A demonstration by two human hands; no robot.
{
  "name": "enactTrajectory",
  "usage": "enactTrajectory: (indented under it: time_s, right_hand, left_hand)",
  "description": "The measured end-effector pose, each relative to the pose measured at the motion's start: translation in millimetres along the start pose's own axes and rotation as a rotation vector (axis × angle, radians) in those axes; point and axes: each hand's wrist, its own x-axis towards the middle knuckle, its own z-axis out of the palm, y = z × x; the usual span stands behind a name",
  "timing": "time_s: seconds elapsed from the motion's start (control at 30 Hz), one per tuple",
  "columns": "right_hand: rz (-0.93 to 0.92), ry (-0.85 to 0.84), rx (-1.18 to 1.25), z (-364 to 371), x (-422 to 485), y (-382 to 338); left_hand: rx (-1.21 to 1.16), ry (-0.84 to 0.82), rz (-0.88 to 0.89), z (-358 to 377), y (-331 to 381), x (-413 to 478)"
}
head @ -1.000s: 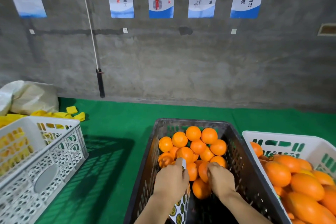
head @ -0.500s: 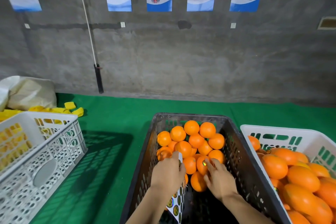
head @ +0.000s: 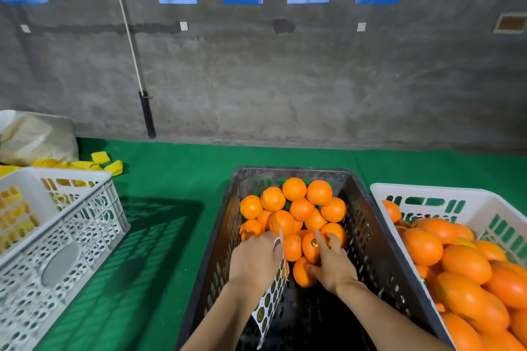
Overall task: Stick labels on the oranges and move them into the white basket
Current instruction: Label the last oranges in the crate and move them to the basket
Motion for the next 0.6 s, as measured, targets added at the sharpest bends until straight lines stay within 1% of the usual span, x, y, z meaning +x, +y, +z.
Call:
enactTrajectory:
  time_s: [0.13, 0.27, 0.33, 0.37, 0.43, 0.53, 0.6]
  right_hand:
    - [0.042, 0.038, -0.001, -3, 4, -2]
    - [0.060, 0.054, 0.022, -11, 1, -12]
    - [0.095, 0.066, 0.080, -17, -3, -22]
    - [0.115, 0.091, 0.150, -21, -6, -28]
    - [0.158, 0.183, 0.416, -35, -11, -41]
    - [0.267, 0.340, 1.025, -70, -21, -62]
    - [0.313, 0.488, 1.388, -91, -33, -69]
  left_hand:
    - [0.029, 0.027, 0.012, -1, 1, 0]
    - [0.039, 0.037, -0.023, -4, -1, 0]
    - [0.038, 0.081, -0.055, -5, -1, -1]
    - [0.024, 0.109, -0.073, -6, -1, -2]
    - [-0.035, 0.169, -0.097, -9, 0, -3]
    - [-0.110, 0.253, -0.093, -14, 1, -4]
    - [-0.126, 0.275, -0.083, -16, 3, -6]
